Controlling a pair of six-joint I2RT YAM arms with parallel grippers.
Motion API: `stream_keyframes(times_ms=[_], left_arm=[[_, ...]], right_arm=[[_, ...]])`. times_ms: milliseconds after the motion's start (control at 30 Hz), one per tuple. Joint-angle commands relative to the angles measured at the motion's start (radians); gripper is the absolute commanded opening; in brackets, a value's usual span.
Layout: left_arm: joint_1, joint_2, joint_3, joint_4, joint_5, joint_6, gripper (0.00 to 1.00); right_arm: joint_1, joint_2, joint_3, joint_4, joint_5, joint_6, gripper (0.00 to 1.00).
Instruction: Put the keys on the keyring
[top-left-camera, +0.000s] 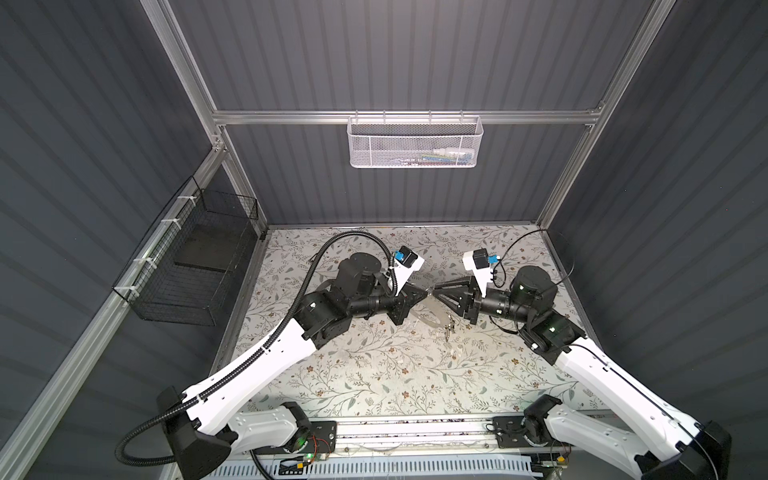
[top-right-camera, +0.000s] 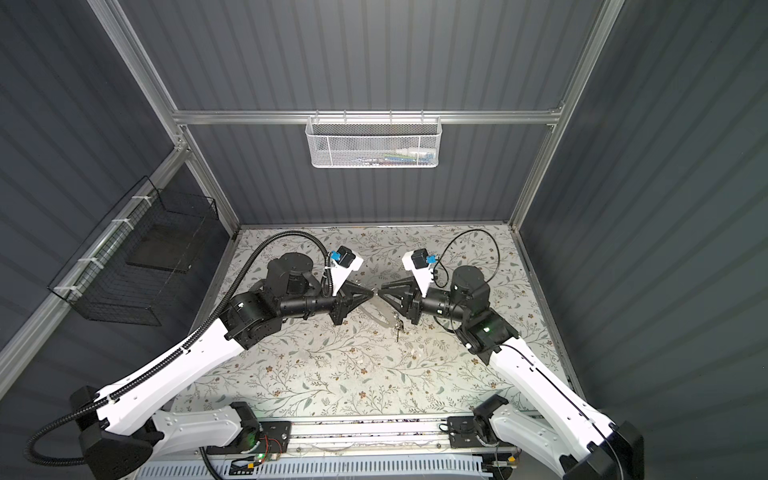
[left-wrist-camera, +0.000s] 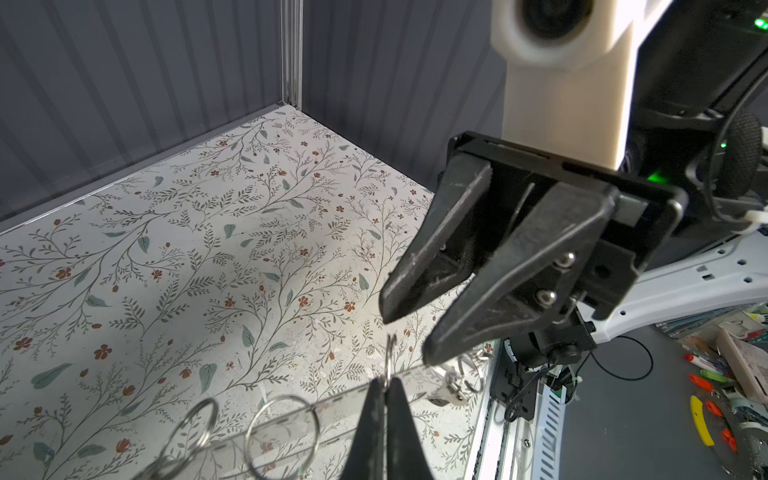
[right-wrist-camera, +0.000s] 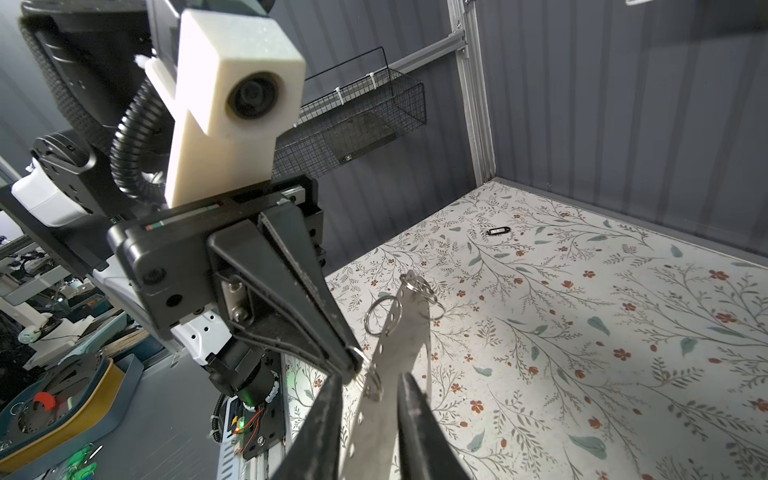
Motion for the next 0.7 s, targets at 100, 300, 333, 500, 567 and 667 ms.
stream_keyframes(times_ms=[100, 300, 333, 500, 567, 667], left_arm=[[-0.002, 0.005, 0.046, 0.001, 0.060, 0.023, 0.00], [-0.002, 0.015, 0.054, -0.001, 0.072, 0.023, 0.00], [-0.002, 0.016, 0.053, 0.000, 0.072, 0.023, 0.00], [-0.002, 0.014, 0.053, 0.001, 0.063, 0.021, 0.00], [-0.002, 0.011, 0.052, 0.000, 0.063, 0.021, 0.00], [-0.002, 0.010, 0.052, -0.002, 0.064, 0.021, 0.00]], right_arm=[[0.006, 0.019, 0.048, -0.015, -0.044, -0.021, 0.22], [0.012, 0.037, 0.059, -0.031, -0.057, -0.028, 0.19], [0.013, 0.037, 0.059, -0.034, -0.057, -0.030, 0.19], [0.013, 0.035, 0.057, -0.057, -0.052, -0.045, 0.21], [0.013, 0.032, 0.049, -0.063, -0.044, -0.049, 0.20], [0.014, 0.026, 0.041, -0.073, -0.033, -0.056, 0.18]])
